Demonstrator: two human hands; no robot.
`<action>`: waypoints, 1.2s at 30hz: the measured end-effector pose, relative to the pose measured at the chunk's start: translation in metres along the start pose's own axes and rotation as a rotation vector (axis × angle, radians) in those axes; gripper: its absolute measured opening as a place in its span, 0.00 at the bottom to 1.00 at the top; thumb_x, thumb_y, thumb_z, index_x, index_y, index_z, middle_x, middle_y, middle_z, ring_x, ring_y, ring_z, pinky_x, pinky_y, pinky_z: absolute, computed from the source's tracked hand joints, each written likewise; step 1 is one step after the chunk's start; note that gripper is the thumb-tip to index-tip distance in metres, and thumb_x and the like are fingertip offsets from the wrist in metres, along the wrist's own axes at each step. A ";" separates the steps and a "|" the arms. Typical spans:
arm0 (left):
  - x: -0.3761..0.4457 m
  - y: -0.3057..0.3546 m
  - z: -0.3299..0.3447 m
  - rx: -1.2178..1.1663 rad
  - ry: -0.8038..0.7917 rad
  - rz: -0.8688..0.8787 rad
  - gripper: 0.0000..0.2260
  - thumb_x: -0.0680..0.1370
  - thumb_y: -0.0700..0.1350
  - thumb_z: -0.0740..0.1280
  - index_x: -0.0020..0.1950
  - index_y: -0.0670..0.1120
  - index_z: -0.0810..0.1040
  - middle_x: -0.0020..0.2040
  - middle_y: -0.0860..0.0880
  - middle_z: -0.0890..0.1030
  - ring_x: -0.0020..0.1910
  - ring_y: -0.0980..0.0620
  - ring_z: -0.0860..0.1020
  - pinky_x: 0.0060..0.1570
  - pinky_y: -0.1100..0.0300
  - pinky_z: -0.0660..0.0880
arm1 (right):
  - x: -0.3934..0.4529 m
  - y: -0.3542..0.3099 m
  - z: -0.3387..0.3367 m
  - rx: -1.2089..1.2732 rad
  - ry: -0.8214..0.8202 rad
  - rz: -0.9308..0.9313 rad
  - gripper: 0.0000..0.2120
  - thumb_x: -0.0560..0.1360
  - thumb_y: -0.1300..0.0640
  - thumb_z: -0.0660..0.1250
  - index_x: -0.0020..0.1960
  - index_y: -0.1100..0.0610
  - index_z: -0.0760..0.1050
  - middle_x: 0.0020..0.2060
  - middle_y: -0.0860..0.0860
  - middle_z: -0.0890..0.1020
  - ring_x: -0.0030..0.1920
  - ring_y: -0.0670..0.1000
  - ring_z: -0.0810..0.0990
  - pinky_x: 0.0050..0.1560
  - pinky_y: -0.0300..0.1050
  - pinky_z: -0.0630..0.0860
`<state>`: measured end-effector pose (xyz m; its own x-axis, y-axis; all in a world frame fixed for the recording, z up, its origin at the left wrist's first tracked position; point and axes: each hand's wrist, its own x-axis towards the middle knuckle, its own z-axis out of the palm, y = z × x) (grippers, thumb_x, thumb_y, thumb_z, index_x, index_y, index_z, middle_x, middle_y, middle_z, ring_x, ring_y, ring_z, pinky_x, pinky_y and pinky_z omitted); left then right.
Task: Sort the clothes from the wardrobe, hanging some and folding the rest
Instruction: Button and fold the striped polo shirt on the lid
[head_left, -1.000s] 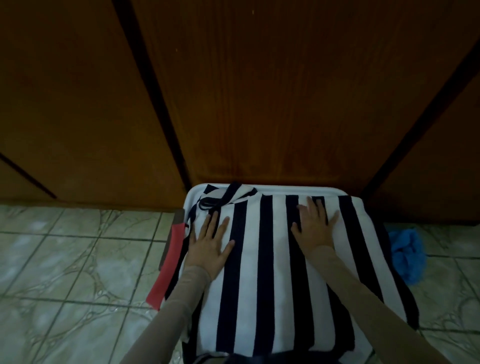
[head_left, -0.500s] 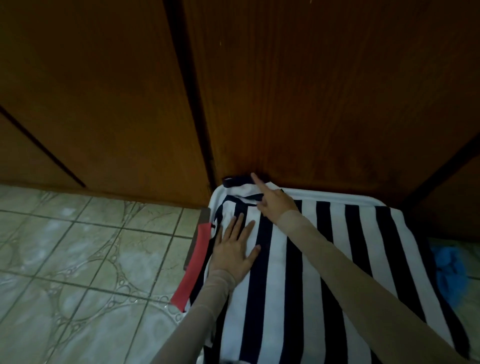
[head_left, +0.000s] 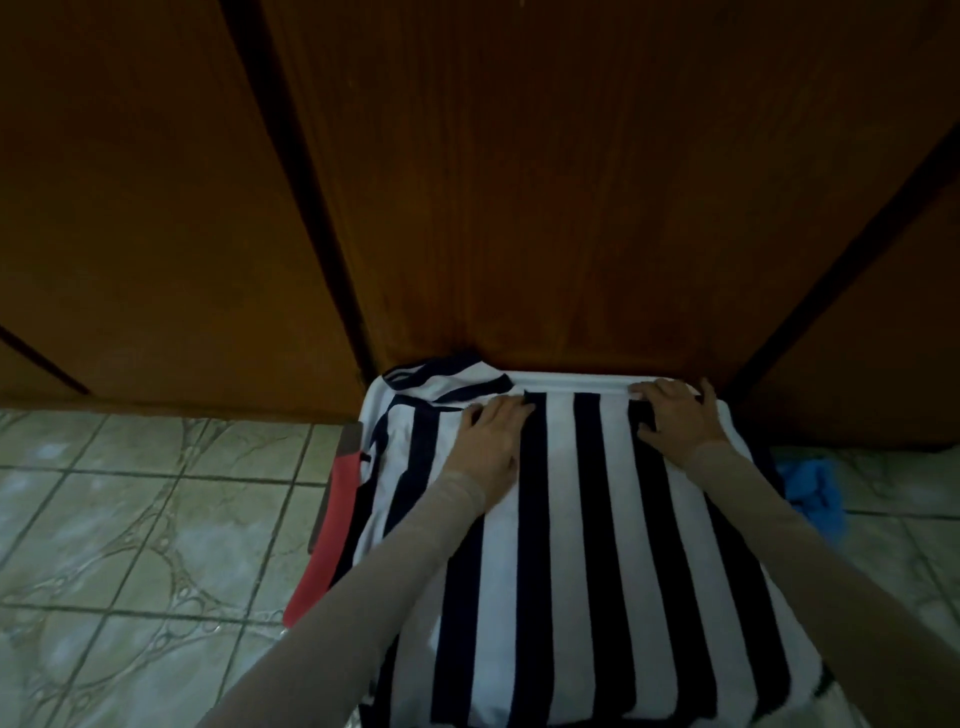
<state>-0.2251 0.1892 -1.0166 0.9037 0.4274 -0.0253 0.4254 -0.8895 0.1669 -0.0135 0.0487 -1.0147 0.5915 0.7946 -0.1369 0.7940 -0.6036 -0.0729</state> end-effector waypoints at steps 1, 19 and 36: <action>0.012 0.006 -0.004 0.084 -0.059 0.038 0.30 0.79 0.45 0.60 0.77 0.46 0.50 0.77 0.48 0.54 0.76 0.50 0.51 0.72 0.46 0.43 | -0.001 0.004 -0.002 -0.029 -0.009 -0.002 0.18 0.76 0.54 0.64 0.65 0.50 0.67 0.63 0.49 0.71 0.68 0.49 0.65 0.72 0.54 0.43; 0.012 0.012 0.004 0.360 0.208 0.220 0.19 0.49 0.37 0.79 0.37 0.43 0.78 0.30 0.46 0.77 0.28 0.48 0.77 0.33 0.62 0.73 | -0.061 0.042 -0.010 -0.300 0.201 -0.194 0.22 0.41 0.67 0.80 0.31 0.58 0.77 0.26 0.53 0.77 0.27 0.53 0.77 0.38 0.48 0.57; -0.058 0.035 0.012 0.350 0.069 0.268 0.21 0.45 0.41 0.81 0.35 0.49 0.82 0.31 0.50 0.80 0.24 0.51 0.78 0.38 0.60 0.79 | -0.132 0.052 -0.012 -0.158 -0.018 -0.072 0.21 0.75 0.70 0.58 0.65 0.56 0.67 0.63 0.54 0.69 0.64 0.53 0.68 0.56 0.46 0.69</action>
<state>-0.2620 0.1316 -1.0216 0.9839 0.1740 0.0413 0.1786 -0.9663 -0.1852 -0.0482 -0.0866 -0.9890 0.5311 0.8330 -0.1548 0.8470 -0.5266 0.0725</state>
